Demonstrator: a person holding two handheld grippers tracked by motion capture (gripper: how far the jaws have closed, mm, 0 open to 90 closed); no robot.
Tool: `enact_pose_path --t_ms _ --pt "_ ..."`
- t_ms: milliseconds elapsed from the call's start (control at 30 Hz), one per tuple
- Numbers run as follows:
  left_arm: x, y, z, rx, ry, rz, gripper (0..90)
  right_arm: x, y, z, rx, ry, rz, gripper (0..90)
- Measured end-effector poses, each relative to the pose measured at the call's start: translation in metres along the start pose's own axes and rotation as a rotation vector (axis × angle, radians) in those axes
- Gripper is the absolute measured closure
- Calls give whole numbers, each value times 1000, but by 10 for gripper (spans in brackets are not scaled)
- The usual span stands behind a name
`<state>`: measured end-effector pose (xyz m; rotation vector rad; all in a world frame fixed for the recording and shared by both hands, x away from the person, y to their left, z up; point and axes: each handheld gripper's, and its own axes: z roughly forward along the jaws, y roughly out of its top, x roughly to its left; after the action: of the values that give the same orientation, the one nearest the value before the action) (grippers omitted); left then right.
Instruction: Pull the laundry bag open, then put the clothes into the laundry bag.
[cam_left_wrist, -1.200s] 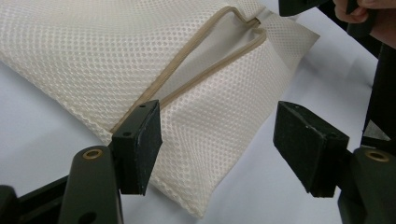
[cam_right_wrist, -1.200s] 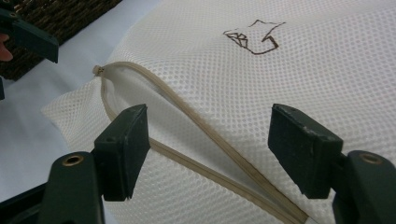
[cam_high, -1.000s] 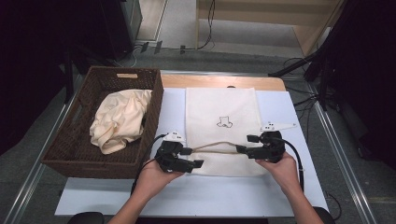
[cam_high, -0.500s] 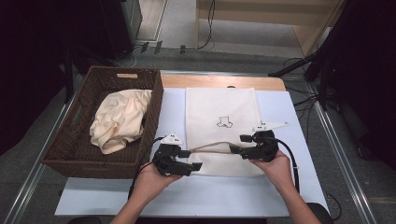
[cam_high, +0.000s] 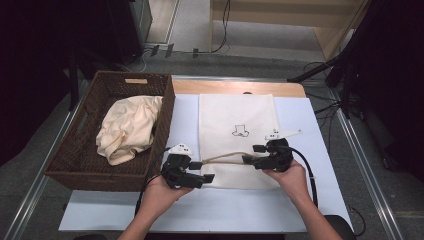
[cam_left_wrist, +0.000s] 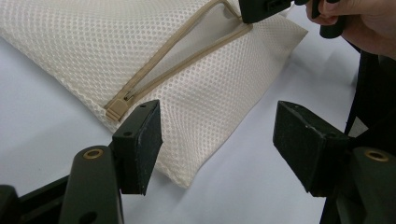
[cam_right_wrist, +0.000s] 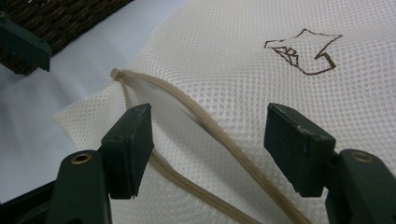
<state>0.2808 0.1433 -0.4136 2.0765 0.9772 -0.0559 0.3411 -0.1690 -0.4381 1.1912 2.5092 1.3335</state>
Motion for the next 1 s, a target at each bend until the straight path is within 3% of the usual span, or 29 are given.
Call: enact_pose_path --t_ms 233,633,767,867,1000 --pt "2 0 0 -1 0 -6 330 -2 0 9 5 -7 -9 351" --pt "2 -1 1 4 2 -6 331 -2 2 31 60 -61 -58 415" --pt "3 -1 2 9 3 -10 332 -5 2 36 72 -63 -49 469" --pt "3 -1 2 7 1 -11 333 -6 3 39 70 -86 -37 575" --pt "4 -2 2 10 0 -9 335 -8 5 48 69 -70 -2 653"
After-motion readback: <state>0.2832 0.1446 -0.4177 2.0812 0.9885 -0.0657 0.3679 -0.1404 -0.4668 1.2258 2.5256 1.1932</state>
